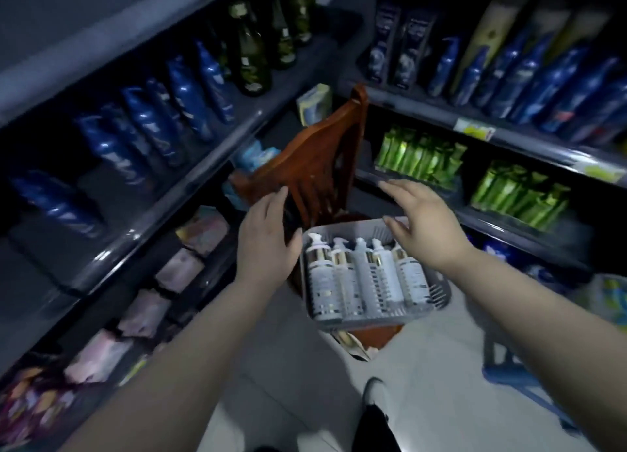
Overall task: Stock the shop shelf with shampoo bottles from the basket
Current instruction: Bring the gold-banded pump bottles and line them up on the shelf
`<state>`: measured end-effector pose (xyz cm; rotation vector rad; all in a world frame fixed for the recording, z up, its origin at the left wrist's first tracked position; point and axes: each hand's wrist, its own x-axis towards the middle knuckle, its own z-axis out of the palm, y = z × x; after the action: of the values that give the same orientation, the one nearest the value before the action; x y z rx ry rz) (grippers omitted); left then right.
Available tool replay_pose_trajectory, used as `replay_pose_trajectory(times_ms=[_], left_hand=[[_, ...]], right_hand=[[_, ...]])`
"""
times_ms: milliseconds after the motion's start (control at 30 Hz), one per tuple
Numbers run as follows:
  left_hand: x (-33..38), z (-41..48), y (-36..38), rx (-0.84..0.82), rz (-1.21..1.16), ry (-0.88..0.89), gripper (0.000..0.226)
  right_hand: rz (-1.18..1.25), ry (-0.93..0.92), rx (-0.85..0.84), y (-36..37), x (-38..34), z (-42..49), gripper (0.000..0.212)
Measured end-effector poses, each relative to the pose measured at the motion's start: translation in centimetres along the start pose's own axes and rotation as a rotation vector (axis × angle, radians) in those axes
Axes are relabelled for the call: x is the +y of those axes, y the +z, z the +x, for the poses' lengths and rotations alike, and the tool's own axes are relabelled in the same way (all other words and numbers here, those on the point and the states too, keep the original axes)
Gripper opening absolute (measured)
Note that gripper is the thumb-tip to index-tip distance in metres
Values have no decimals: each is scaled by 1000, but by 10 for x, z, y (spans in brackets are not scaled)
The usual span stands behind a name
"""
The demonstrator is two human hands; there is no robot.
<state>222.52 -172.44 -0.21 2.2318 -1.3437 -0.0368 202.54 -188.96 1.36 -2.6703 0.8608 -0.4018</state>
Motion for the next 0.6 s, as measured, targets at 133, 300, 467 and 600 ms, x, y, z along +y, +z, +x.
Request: replay_pose_trajectory(times_ms=[133,300,467,600], left_hand=[[6,-1,65,-88,-29,-76,67],[-18,-13,131,-216,-50,-163,67],[-55,-28,174,-275,-122,-233,63],[-82,-34,195,-285,-158,-271,58]], right_hand=[[26,70,-75,32,51,-18,56],[102,162,-171,87,76,-29,53],[190,182,-267,158,67,-24,57],[257,215,-395,217,53,-9,60]])
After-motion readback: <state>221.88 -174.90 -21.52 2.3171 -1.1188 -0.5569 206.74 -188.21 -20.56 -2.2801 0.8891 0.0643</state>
